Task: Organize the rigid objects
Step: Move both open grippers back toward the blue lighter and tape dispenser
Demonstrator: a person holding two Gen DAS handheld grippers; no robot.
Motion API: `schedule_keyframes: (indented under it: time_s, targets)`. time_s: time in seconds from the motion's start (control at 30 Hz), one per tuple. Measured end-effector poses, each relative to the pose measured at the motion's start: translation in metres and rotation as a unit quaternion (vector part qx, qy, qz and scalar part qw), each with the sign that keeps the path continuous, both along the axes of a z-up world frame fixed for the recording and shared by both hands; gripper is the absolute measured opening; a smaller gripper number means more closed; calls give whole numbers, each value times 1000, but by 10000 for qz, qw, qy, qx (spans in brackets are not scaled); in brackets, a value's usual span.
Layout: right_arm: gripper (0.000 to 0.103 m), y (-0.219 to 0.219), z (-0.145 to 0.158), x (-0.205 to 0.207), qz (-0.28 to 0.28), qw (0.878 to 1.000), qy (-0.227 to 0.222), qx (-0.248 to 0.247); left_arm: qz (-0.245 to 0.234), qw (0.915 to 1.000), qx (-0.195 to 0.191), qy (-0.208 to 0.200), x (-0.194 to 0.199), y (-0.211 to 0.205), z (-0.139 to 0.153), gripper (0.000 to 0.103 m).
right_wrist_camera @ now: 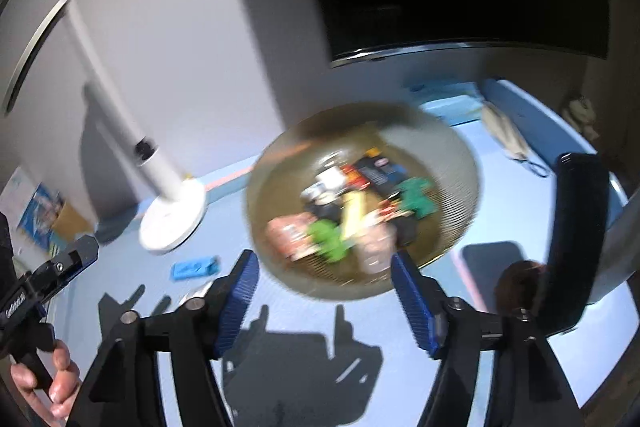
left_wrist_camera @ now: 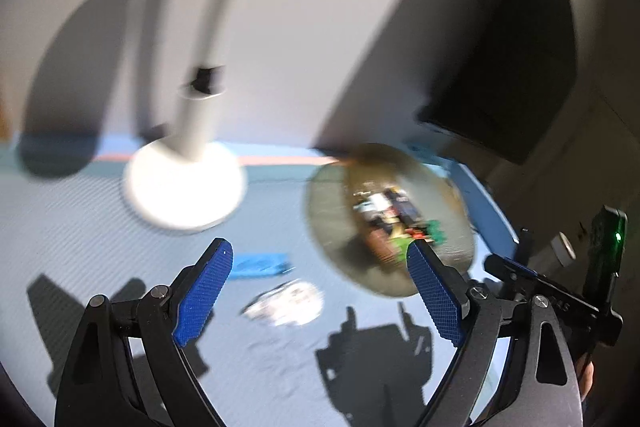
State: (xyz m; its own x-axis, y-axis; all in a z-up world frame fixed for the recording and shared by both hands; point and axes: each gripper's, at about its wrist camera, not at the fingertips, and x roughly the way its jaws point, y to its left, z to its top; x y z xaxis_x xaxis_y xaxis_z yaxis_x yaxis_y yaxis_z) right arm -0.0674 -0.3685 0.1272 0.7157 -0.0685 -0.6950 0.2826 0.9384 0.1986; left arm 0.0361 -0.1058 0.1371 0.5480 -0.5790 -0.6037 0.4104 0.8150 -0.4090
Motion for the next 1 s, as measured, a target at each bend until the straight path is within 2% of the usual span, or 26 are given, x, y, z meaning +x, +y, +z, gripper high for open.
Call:
schedule_keyframes:
  time_s: [0.07,0.13,0.2,0.27,0.33,0.43,0.47,0.5,0.57,0.6,0.67,0.77,0.83,1.0]
  targets:
    - [76,17,-9,1,166,9998,55,6,290,9994,72,190,-2,27,-14,88]
    - [76,36,-22,6,376,9992,155,60,612,9971,332,297,-2,44,-30,88]
    - [77,53,-40,13,581,9979,244,125,1077,9881,1060,299,-1,56,-54,88]
    - [77,69,-62,22,830,9961,296,34,1203,9817,1421,400,0,62,-76,88]
    - [77,85,-87,26,1252,9919,198,-94,1219,9801,1455,579,-1,67,-95,88]
    - [77,96,-117,31,1320,9897,473,-292,1385,9749,1509,876,1,75,-118,89]
    - [77,98,-127,33,1344,9889,569,-286,1462,9730,1593,804,-1,75,-122,90]
    - [77,100,-132,36,1343,9880,692,-331,1547,9701,1780,567,-4,69,-123,95]
    - [88,104,-129,35,1412,9871,585,-466,1485,9595,2336,518,-5,52,-129,100]
    - [94,106,-131,37,1483,9860,626,-443,1463,9569,2468,443,-6,47,-129,100]
    - [94,112,-136,38,1572,9832,750,-544,1429,9555,2557,344,-7,43,-130,100]
    - [96,119,-136,38,1727,9801,734,-649,1395,9636,2216,549,-4,53,-134,102]
    - [97,123,-136,39,1824,9782,723,-679,1408,9664,2081,548,-4,57,-132,102]
    - [98,128,-138,40,1918,9760,757,-696,1415,9607,2332,507,-5,43,-133,102]
